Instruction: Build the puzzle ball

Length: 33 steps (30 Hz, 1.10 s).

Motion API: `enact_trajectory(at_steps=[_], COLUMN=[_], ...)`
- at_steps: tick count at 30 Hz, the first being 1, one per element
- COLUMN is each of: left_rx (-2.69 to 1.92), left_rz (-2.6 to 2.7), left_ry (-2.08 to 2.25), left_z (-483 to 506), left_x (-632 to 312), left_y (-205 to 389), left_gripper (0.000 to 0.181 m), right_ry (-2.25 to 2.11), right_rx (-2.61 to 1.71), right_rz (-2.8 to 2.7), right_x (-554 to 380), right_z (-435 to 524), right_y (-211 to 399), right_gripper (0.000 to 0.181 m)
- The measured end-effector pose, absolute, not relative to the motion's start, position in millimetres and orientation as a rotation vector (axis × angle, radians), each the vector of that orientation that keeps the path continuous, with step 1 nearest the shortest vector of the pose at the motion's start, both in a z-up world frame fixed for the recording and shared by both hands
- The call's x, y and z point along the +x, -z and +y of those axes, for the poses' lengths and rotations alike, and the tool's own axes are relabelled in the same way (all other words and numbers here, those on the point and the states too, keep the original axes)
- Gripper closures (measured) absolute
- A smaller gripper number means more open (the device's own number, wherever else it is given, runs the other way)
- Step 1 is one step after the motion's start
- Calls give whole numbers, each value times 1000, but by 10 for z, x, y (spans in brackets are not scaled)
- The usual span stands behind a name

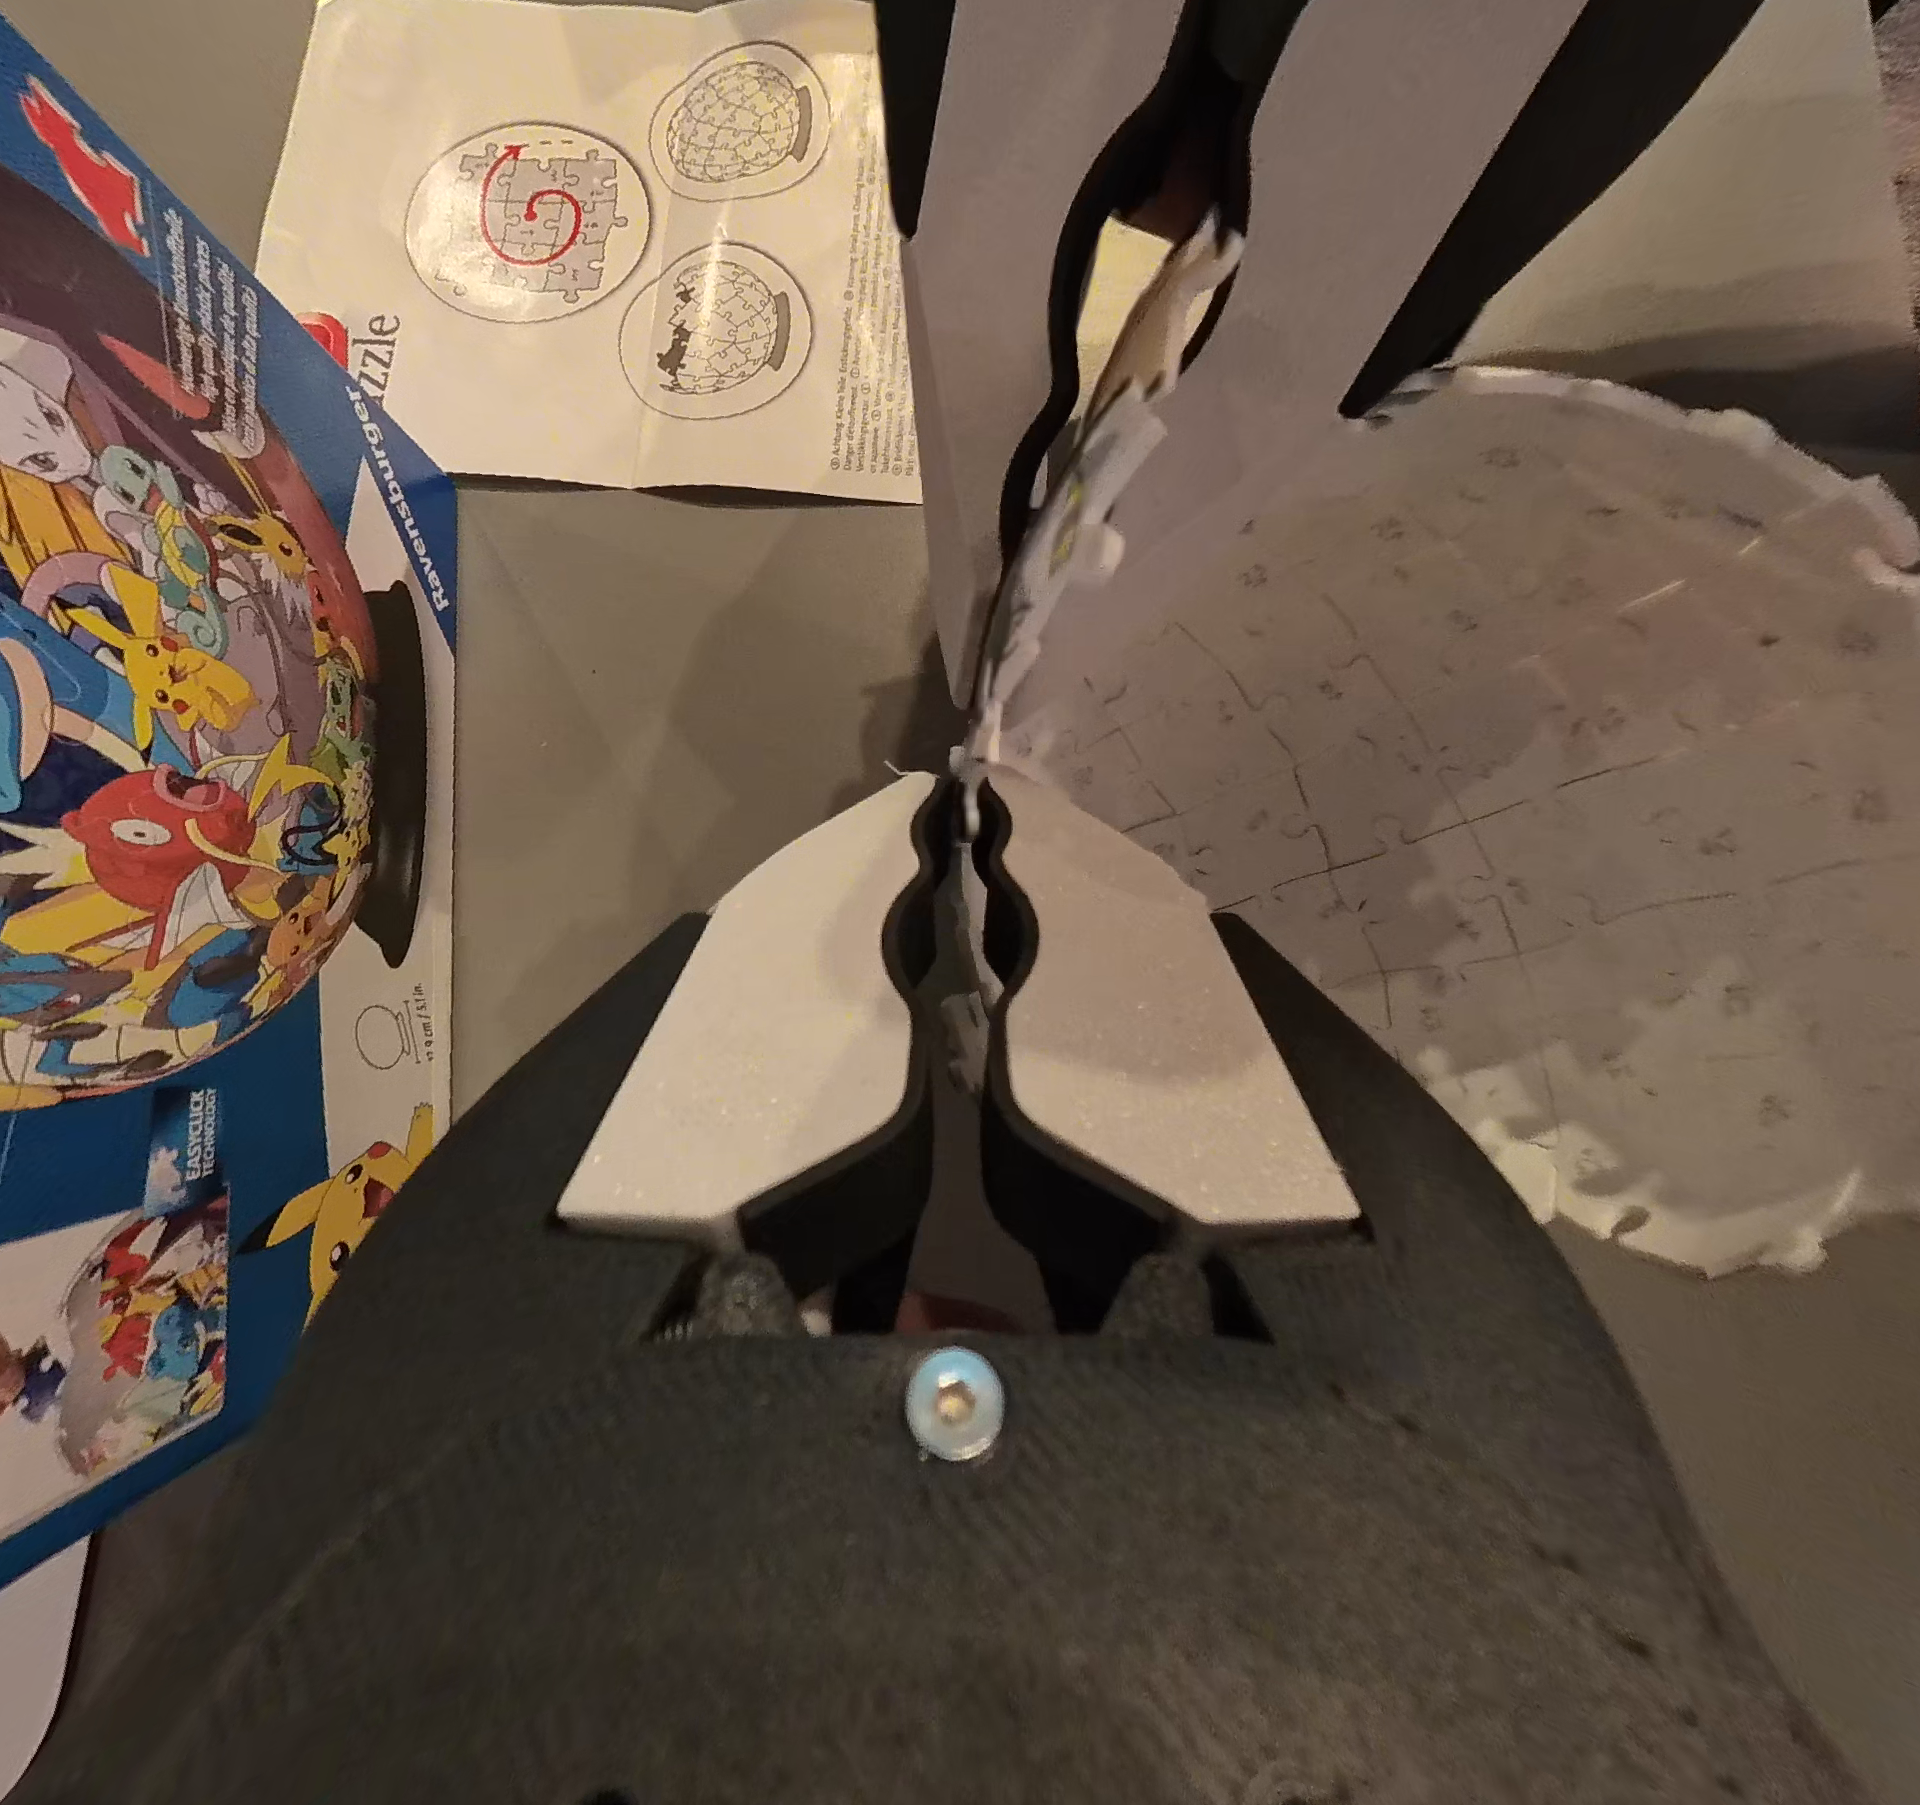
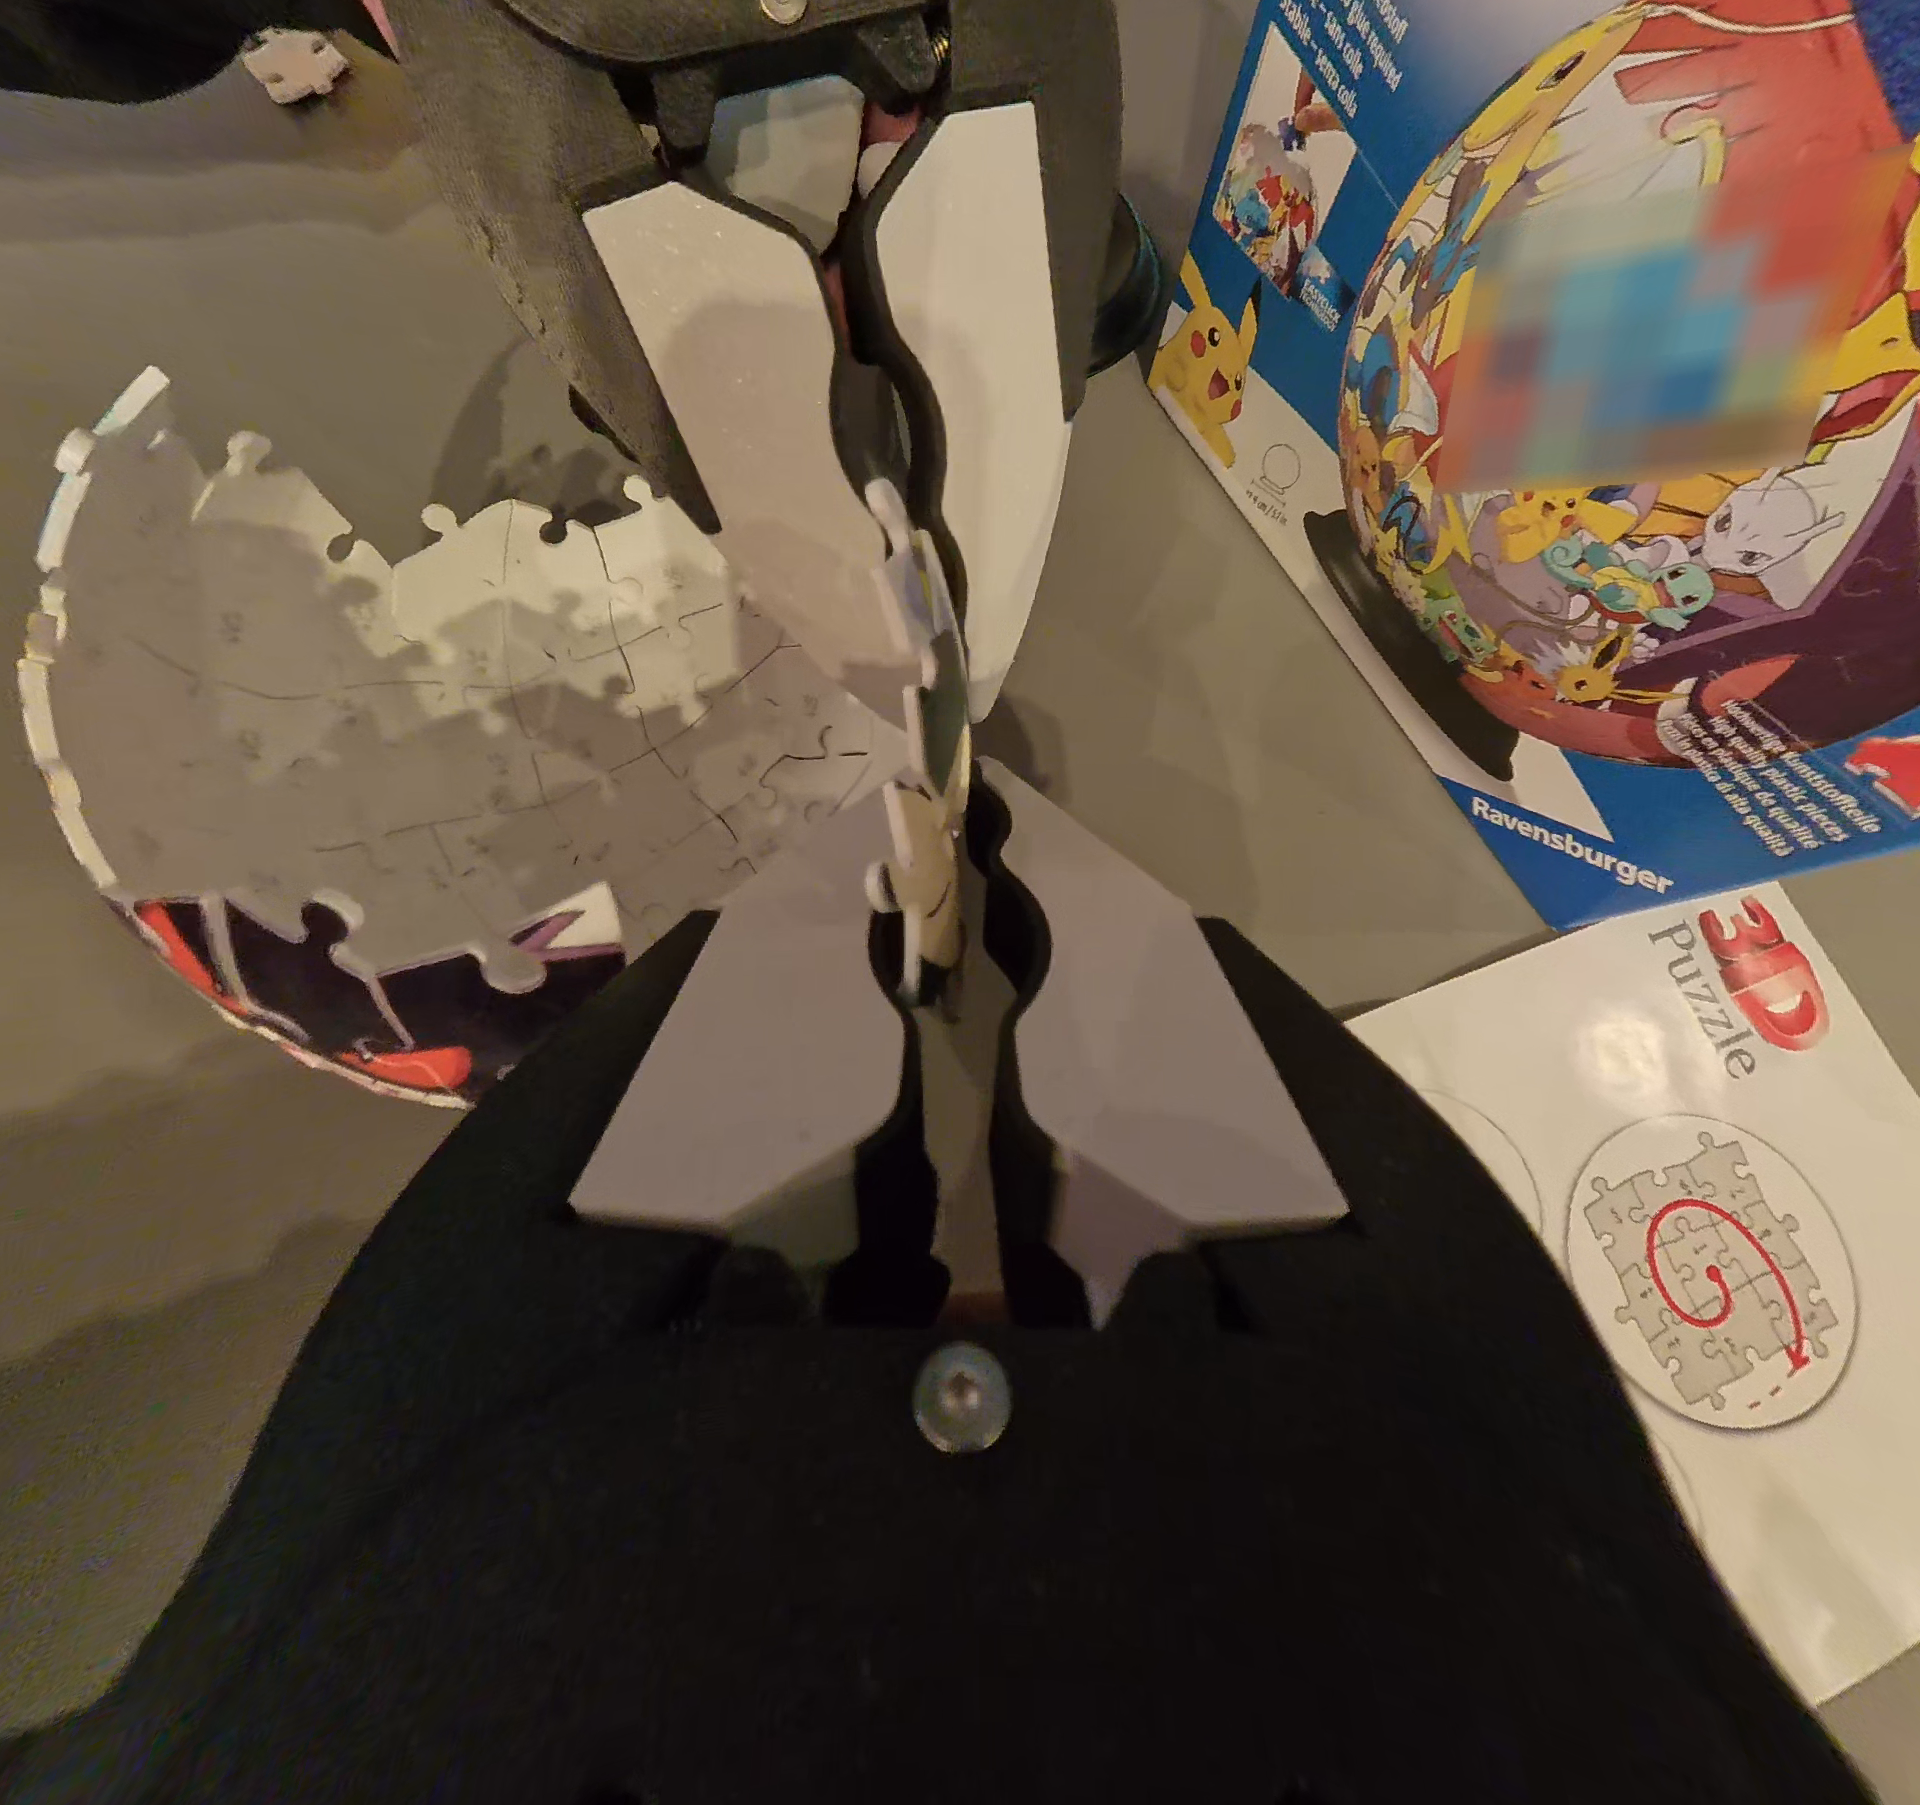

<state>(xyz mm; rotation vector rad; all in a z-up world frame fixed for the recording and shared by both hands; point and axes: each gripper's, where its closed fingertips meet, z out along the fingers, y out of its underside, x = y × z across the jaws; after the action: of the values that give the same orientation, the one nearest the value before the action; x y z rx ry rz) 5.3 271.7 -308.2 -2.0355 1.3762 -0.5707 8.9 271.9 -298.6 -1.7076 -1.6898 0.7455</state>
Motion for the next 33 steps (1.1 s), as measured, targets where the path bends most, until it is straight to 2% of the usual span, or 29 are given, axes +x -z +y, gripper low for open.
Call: enact_trajectory(at_steps=[33], left_rx=[-2015], left_rz=[1338], left_ry=[579], left_z=[2706], left_x=[55], left_y=[3057], left_gripper=[178], right_ry=[-899], right_rx=[-1720], right_rz=[-1666], right_x=[213], right_z=[2704], right_y=[2937], right_gripper=[173])
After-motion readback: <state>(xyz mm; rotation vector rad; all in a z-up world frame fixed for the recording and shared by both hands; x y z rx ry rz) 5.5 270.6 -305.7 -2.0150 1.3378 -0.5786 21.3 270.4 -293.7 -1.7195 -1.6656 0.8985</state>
